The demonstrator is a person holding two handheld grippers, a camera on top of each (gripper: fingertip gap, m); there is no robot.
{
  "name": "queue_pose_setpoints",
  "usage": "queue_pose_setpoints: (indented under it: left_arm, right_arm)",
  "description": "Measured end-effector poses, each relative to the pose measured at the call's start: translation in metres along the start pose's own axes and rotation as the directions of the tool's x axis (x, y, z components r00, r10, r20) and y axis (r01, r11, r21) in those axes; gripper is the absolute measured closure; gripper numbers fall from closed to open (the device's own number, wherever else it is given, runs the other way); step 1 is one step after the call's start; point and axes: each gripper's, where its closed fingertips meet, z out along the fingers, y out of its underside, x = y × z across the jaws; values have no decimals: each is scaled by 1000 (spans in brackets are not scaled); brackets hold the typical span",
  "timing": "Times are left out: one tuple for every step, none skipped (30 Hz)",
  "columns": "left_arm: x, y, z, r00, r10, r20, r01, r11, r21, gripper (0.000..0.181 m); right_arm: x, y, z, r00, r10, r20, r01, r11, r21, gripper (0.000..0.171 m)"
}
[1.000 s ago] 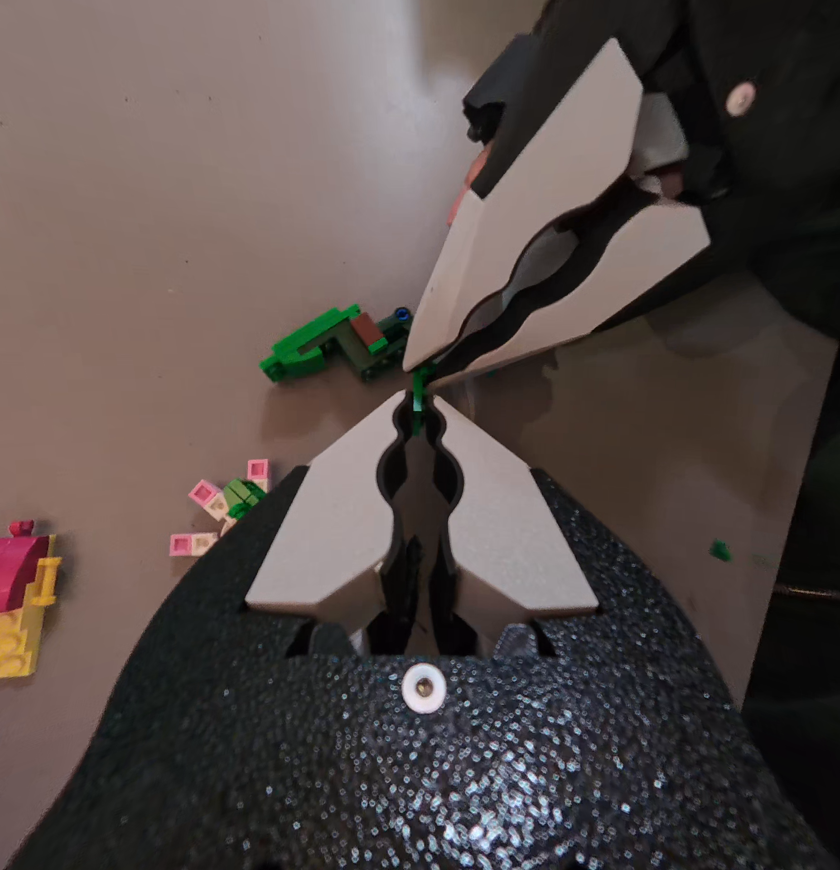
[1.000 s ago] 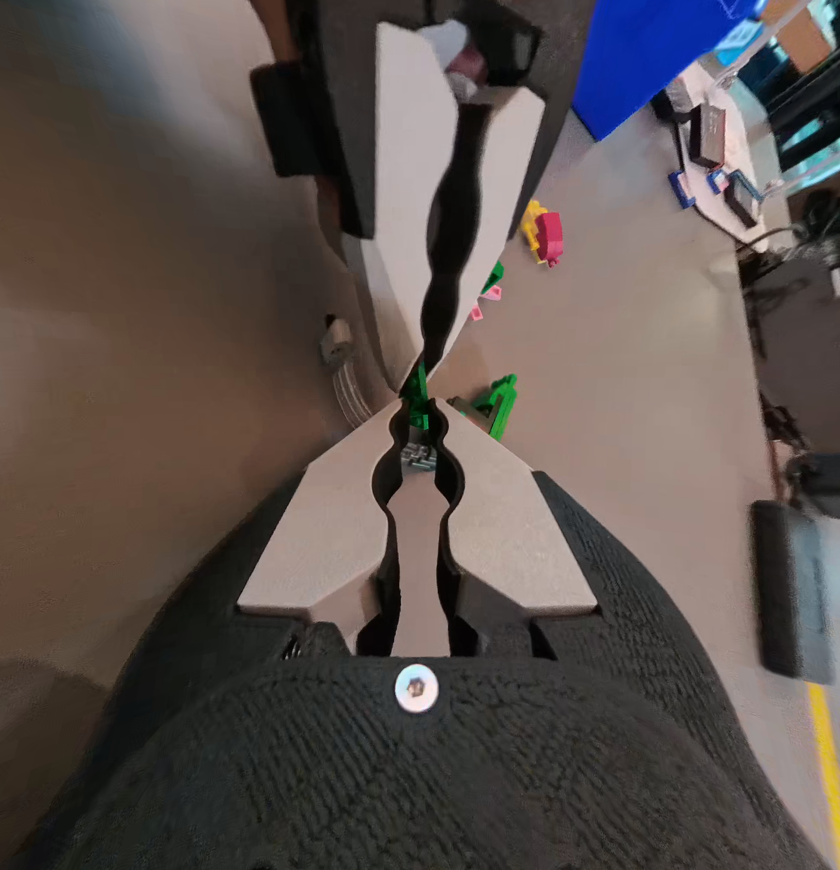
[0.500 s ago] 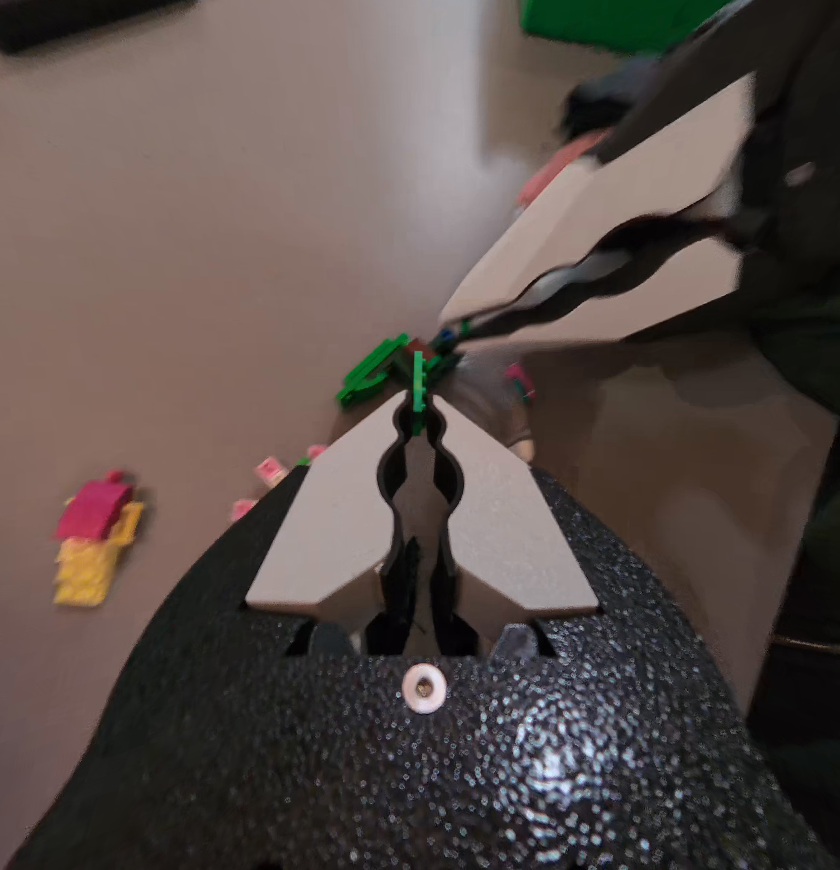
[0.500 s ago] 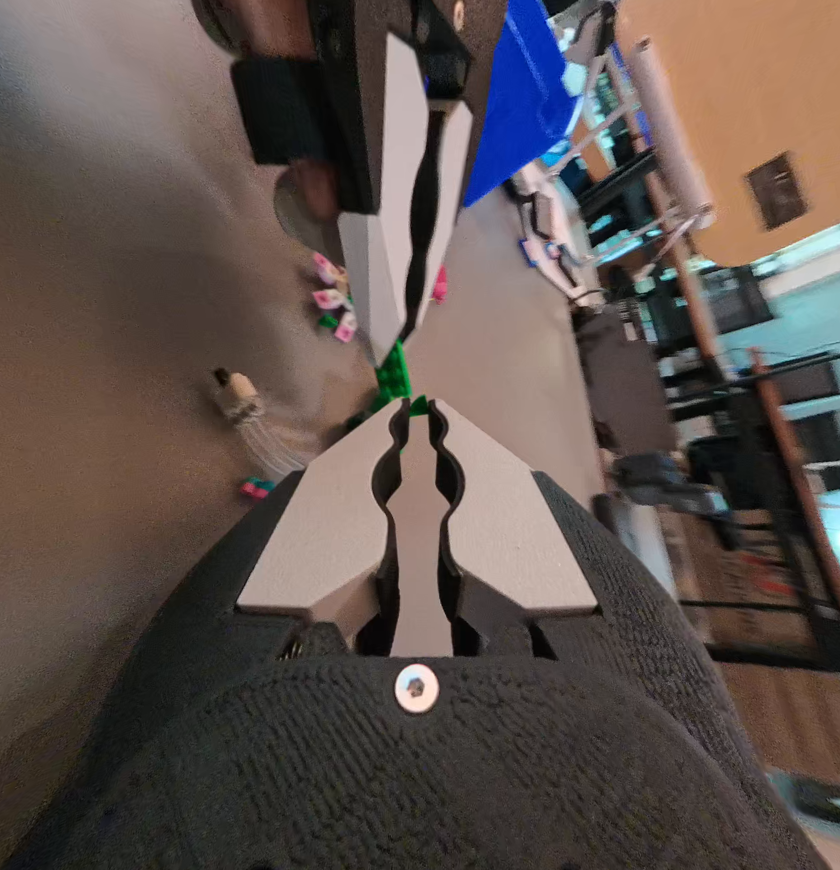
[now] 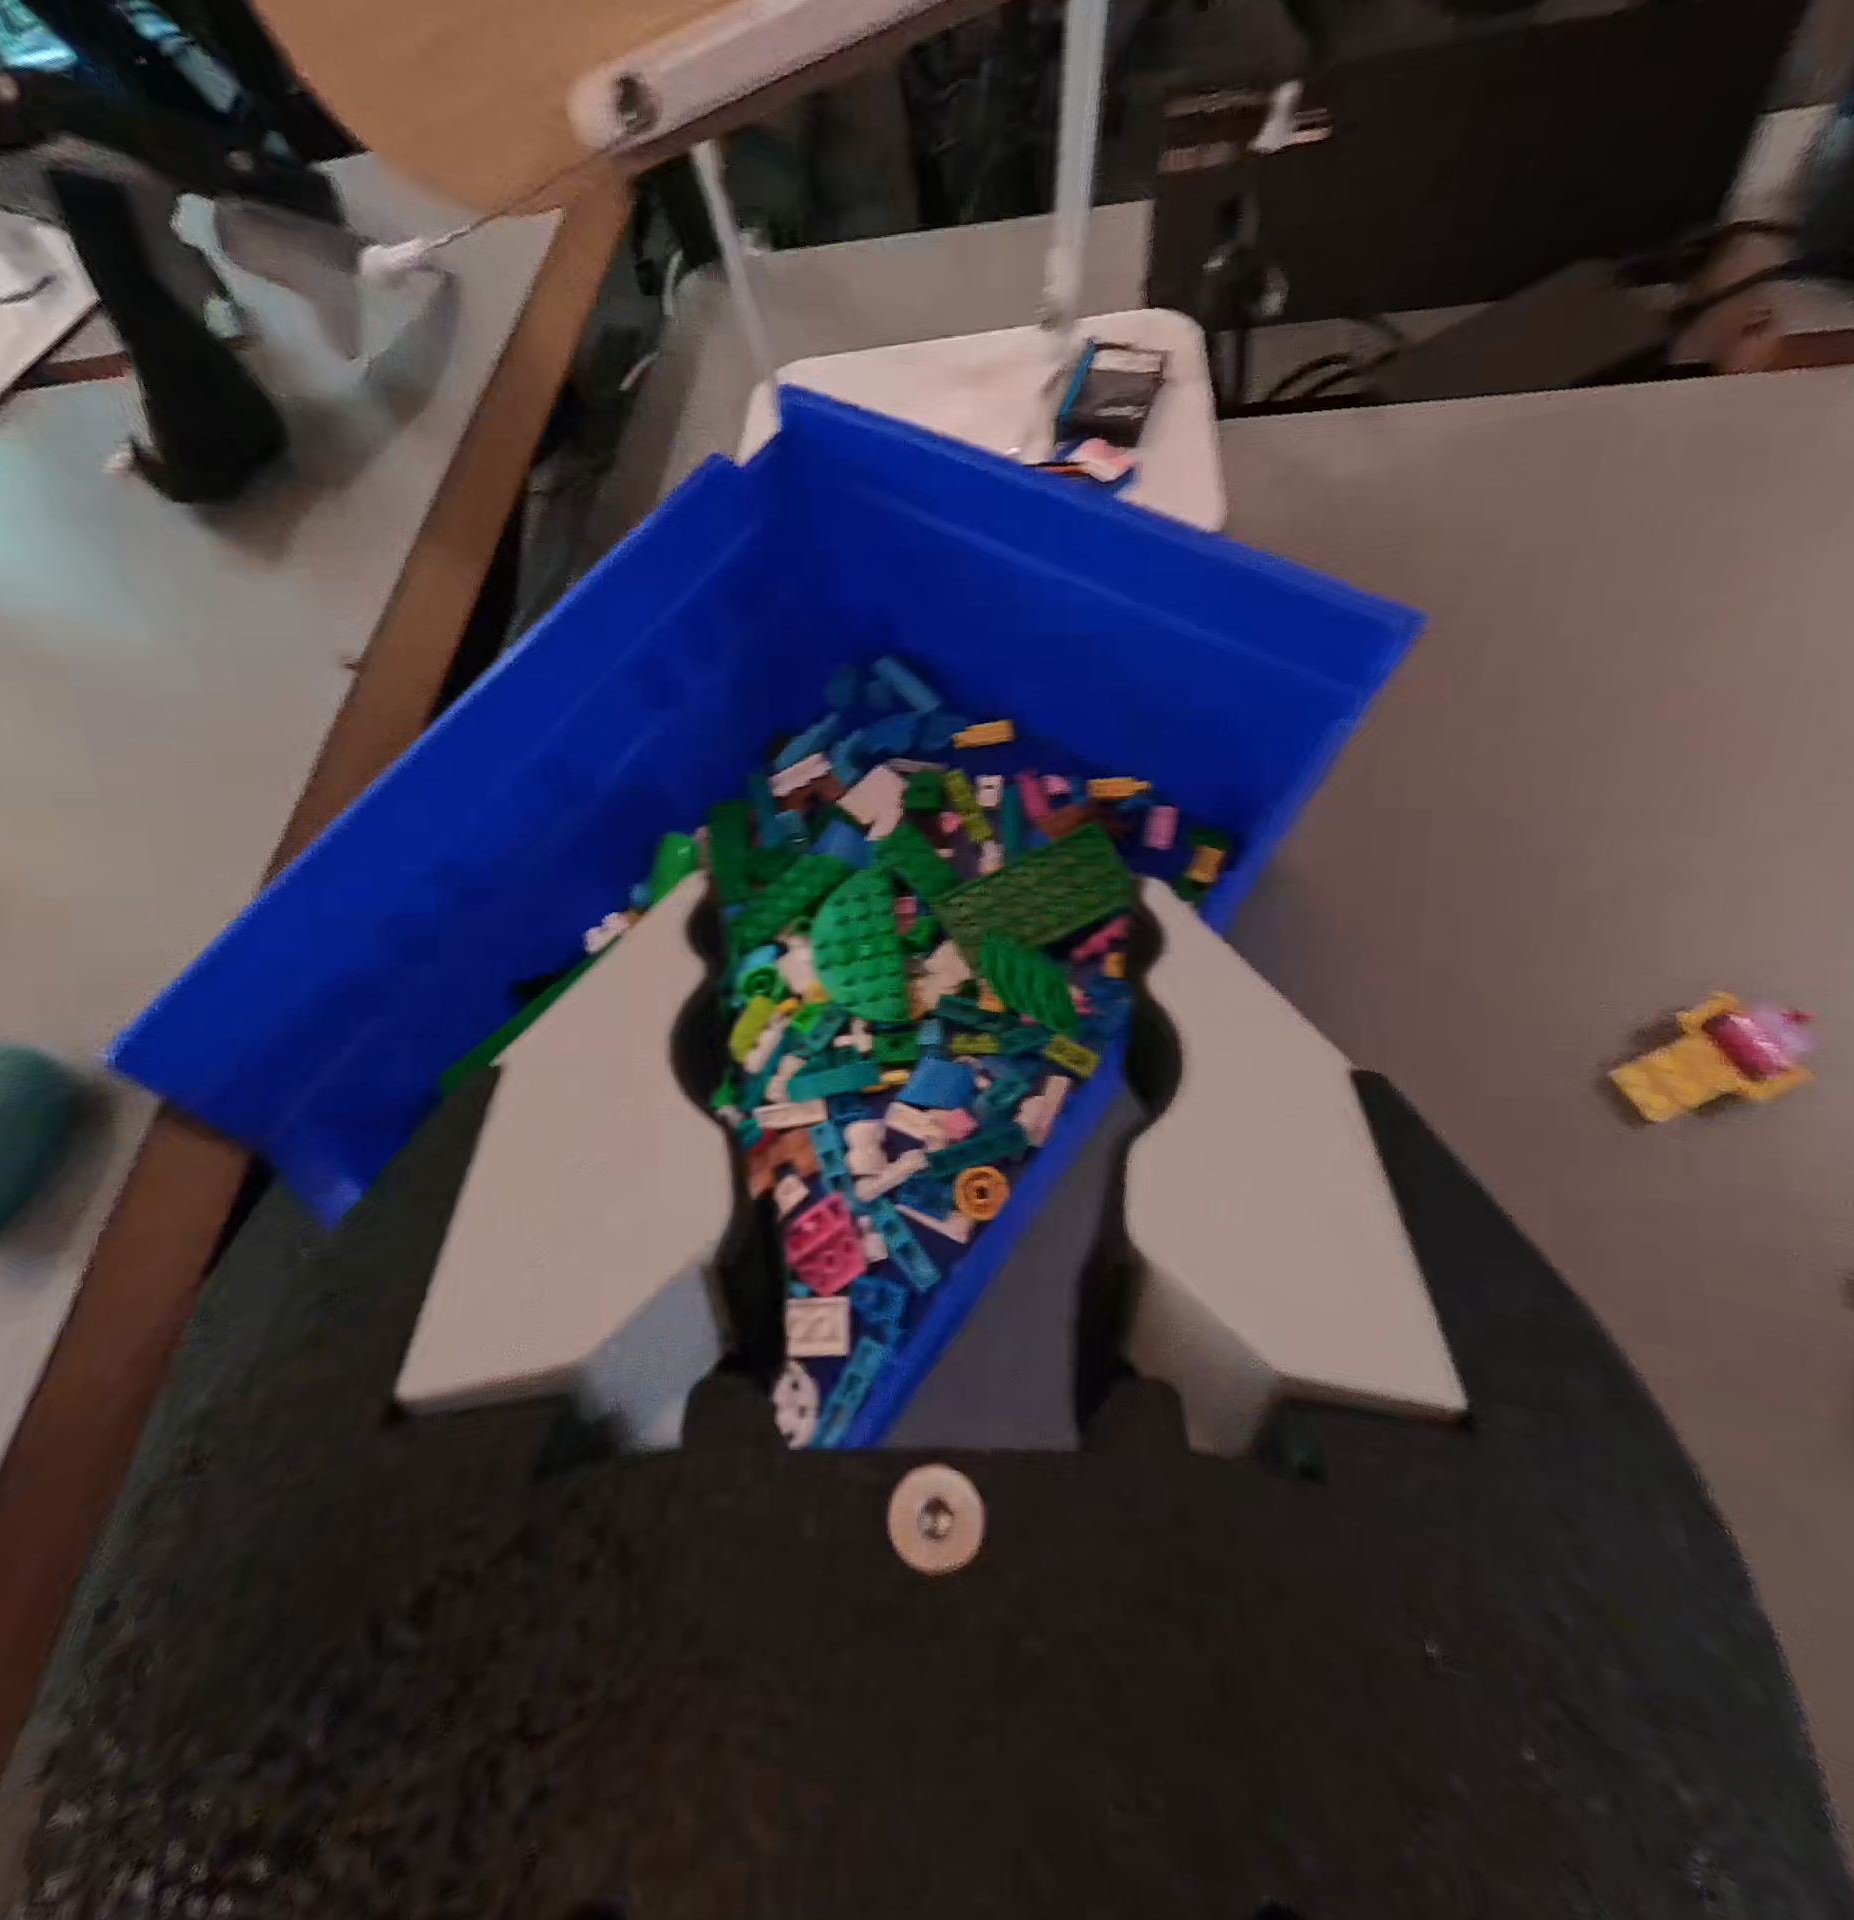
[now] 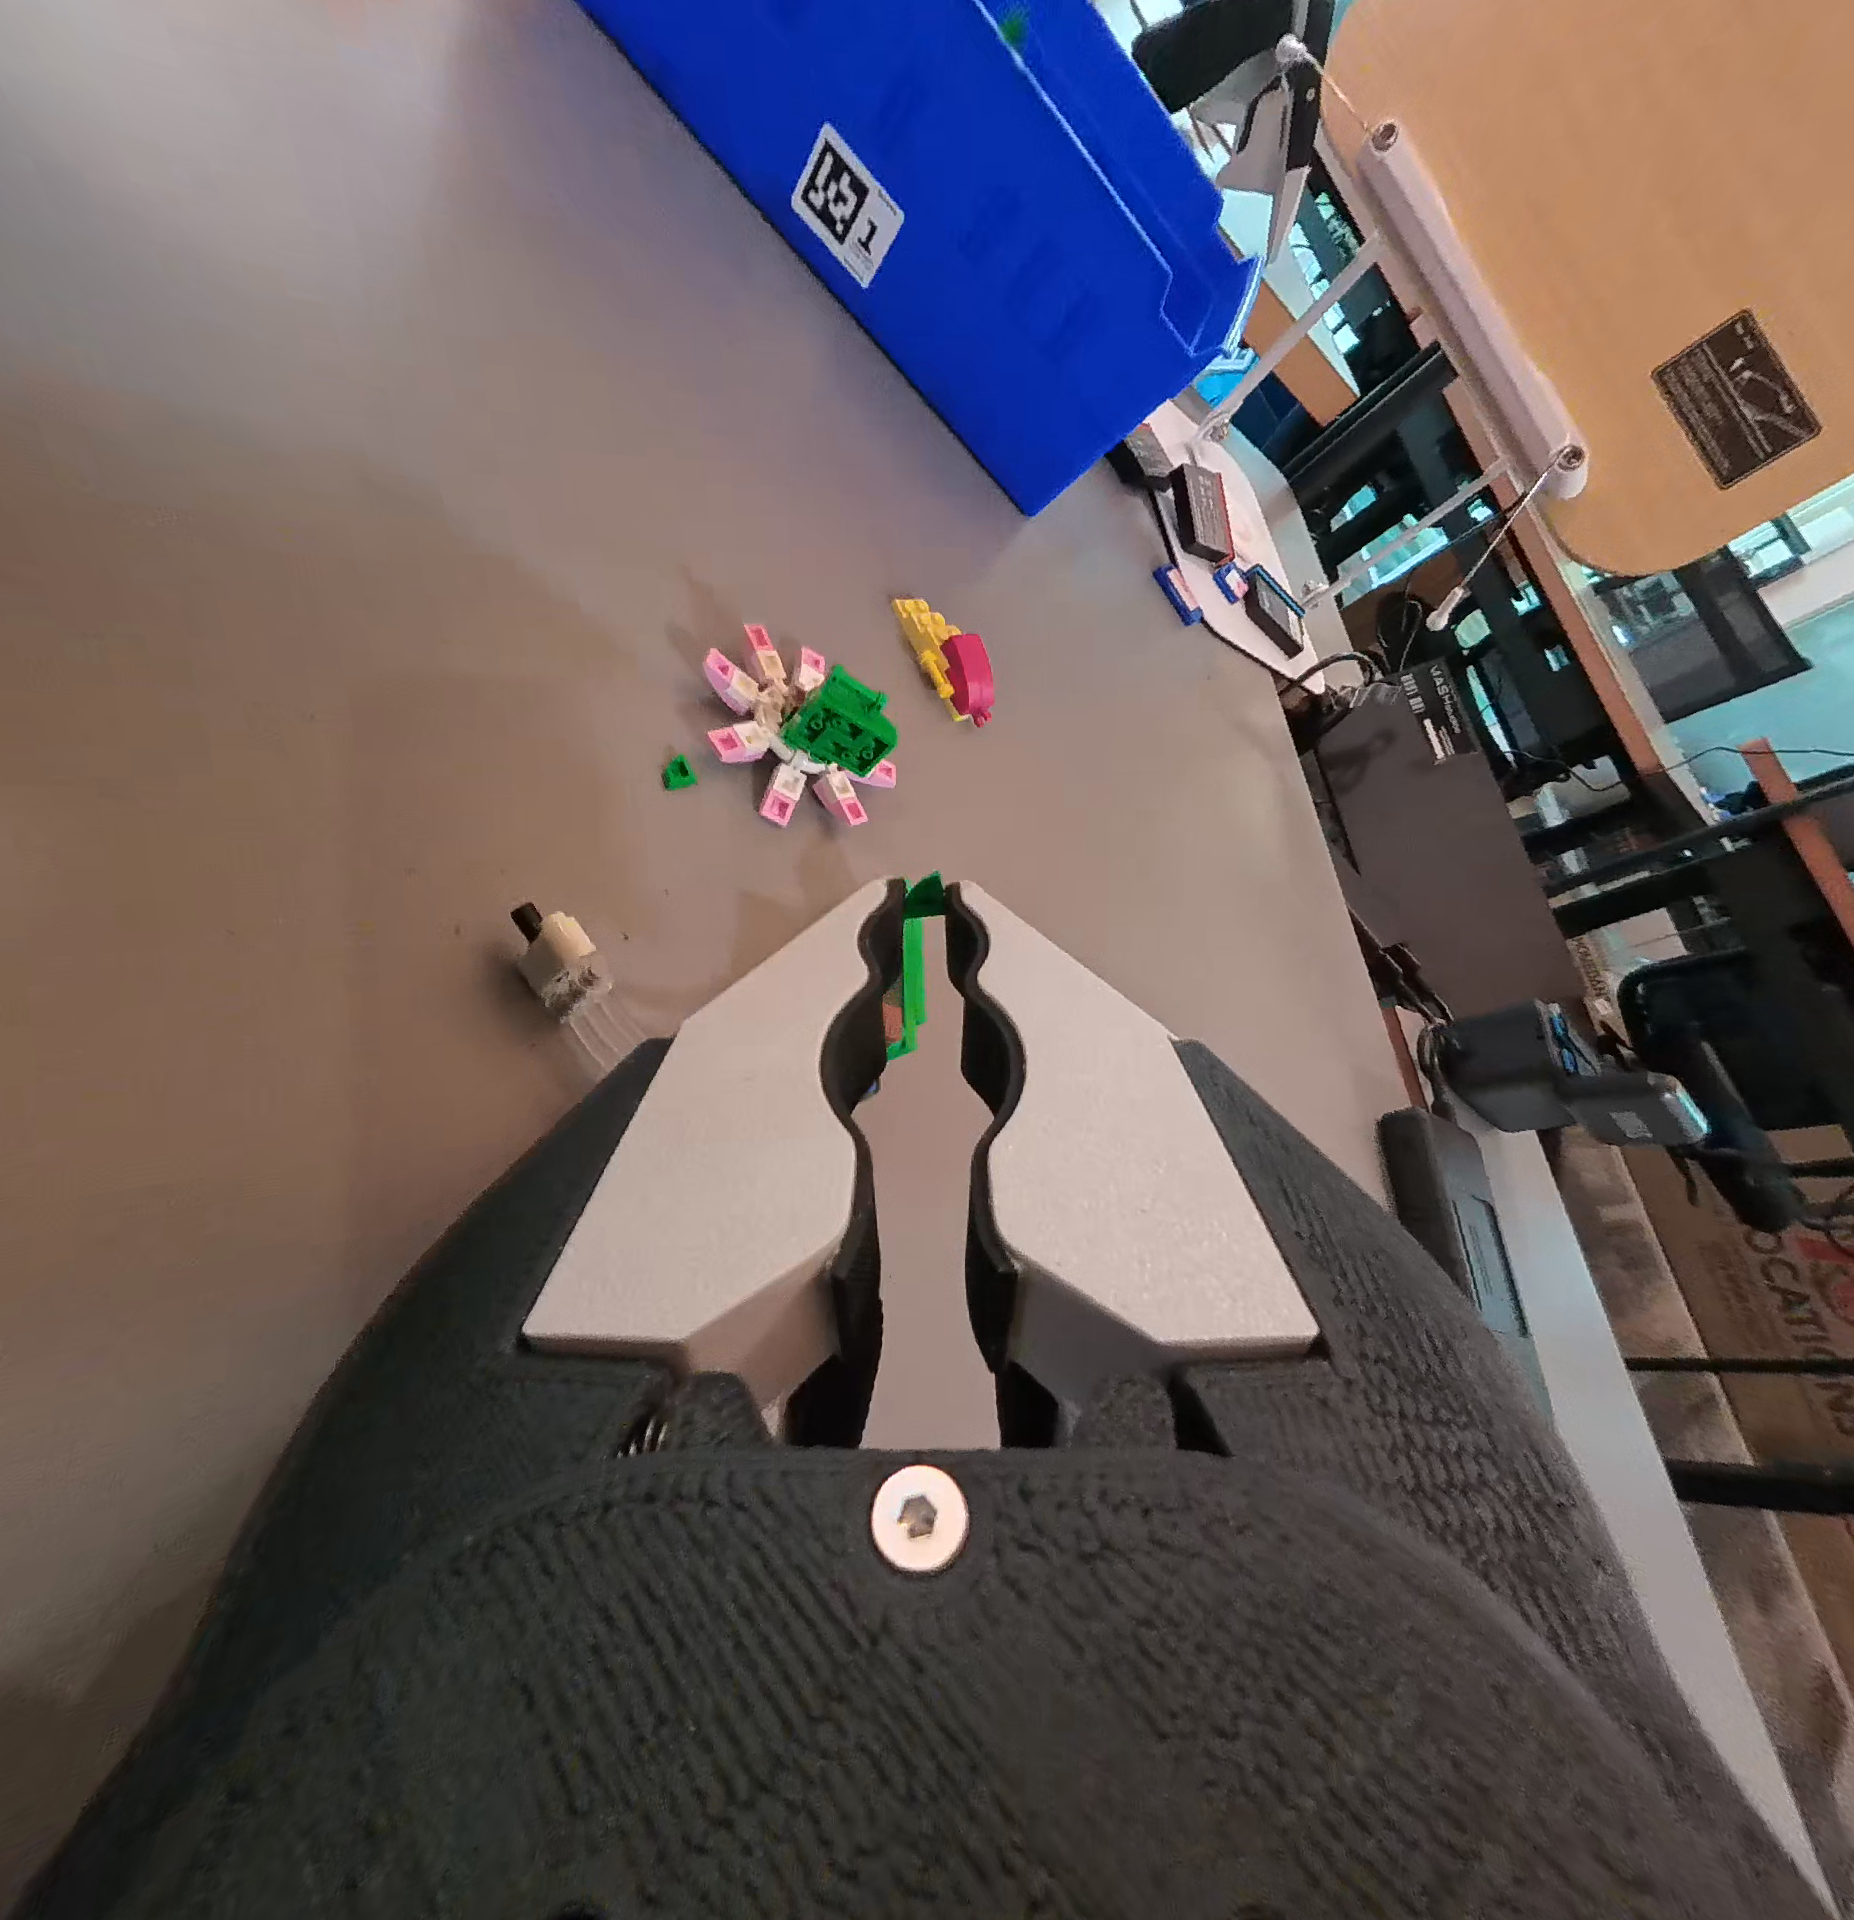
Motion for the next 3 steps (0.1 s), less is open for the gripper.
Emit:
queue_pose_setpoints:
  left_arm:
    - [-6, 2, 1, 1000, 7, 13, -7, 1000, -12, 91]
    - [-7, 3, -1, 1000, 7, 20, -7, 1000, -22, 79]
    - [0, 2, -4, 1000, 11, 2, -11, 1000, -19, 76]
  right_arm:
    - [0, -2, 0, 1000, -1, -5, 1, 1000, 7, 166]
    - [1, -3, 0, 1000, -4, -9, 4, 1000, 13, 166]
    - [1, -4, 0, 1000, -7, -12, 7, 1000, 17, 166]
